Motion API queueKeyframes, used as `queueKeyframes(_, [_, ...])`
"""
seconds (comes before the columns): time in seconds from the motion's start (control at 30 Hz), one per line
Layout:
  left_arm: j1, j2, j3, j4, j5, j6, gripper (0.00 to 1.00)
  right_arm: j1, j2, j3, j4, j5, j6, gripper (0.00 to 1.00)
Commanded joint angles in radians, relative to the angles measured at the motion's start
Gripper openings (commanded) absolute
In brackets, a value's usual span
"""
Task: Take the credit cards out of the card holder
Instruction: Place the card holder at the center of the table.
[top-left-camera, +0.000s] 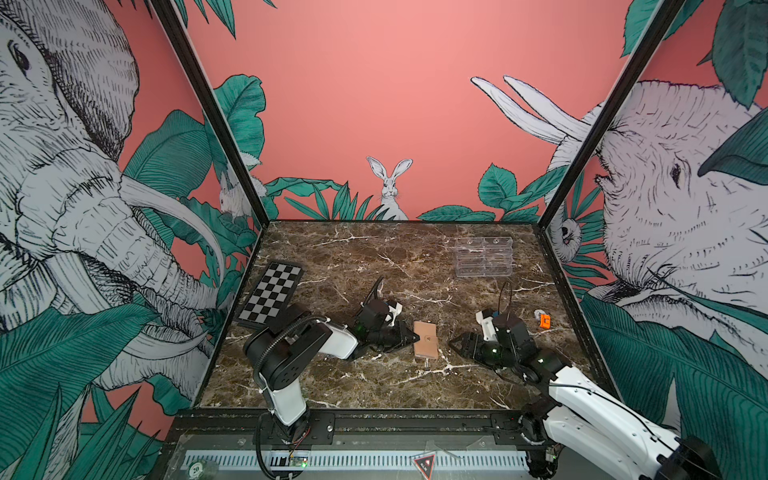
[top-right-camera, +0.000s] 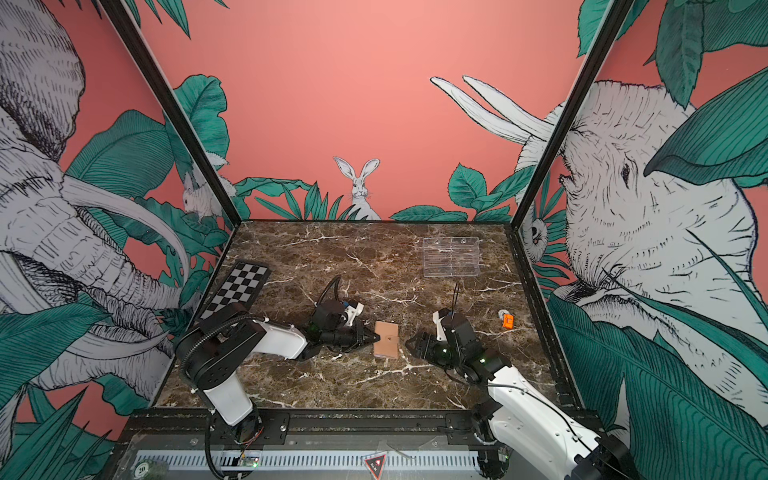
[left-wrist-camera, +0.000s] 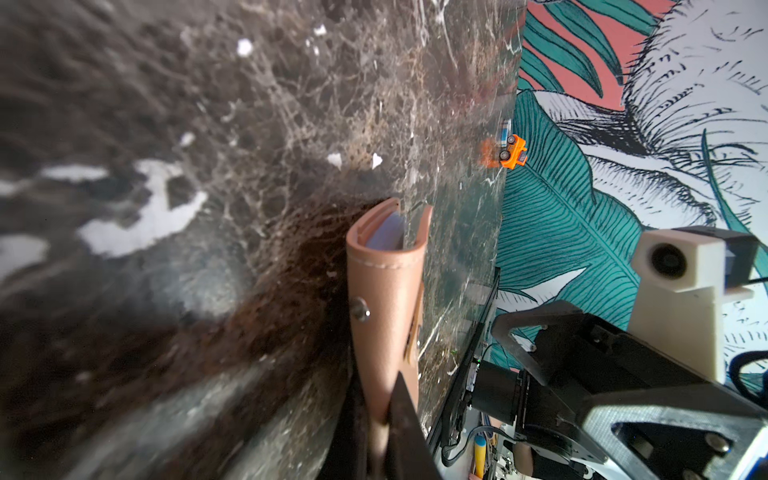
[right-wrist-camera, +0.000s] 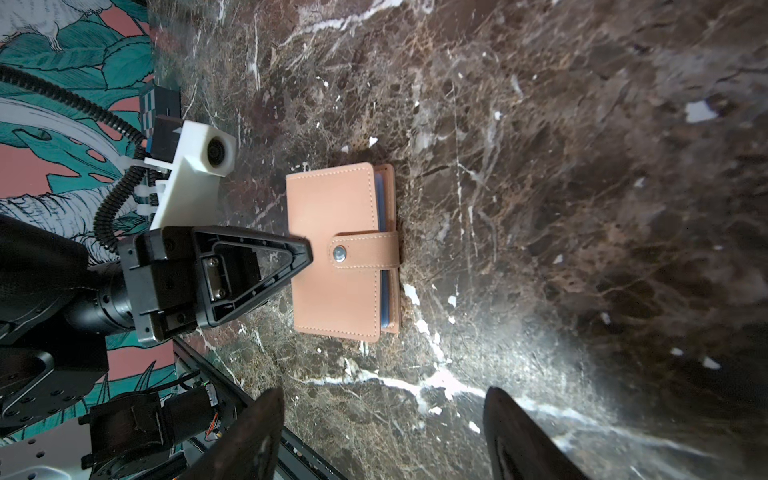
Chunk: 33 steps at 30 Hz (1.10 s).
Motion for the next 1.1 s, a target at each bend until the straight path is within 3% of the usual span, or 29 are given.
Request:
queueKeyframes(0.0, [0.011, -0.004, 0.013, -0.099, -0.007, 0.056, 0.00, 0.005, 0.009, 0.006, 0.046, -0.003, -0.010, 0.74])
queueKeyframes(0.13, [0.014, -0.002, 0.020, -0.151, -0.016, 0.085, 0.02, 0.005, 0.015, 0.002, 0.054, -0.005, -0.007, 0.74])
queueKeyframes(0.3, [0.014, -0.038, 0.020, -0.212, -0.040, 0.098, 0.42, 0.005, 0.015, 0.002, 0.064, -0.006, -0.001, 0.74])
queueKeyframes(0.47, [0.016, -0.182, 0.101, -0.500, -0.127, 0.222, 0.62, 0.005, 0.013, 0.035, 0.017, 0.011, -0.021, 0.74])
queueKeyframes(0.6, [0.015, -0.291, 0.249, -0.800, -0.198, 0.362, 0.69, 0.005, 0.056, 0.100, -0.093, 0.058, -0.091, 0.73])
queueKeyframes(0.77, [0.016, -0.309, 0.262, -0.765, -0.126, 0.339, 0.63, 0.018, 0.149, 0.196, -0.158, 0.102, -0.162, 0.71])
queueKeyframes(1.07, [-0.011, -0.279, 0.120, -0.427, -0.016, 0.163, 0.18, 0.109, 0.397, 0.420, -0.195, 0.180, -0.244, 0.59])
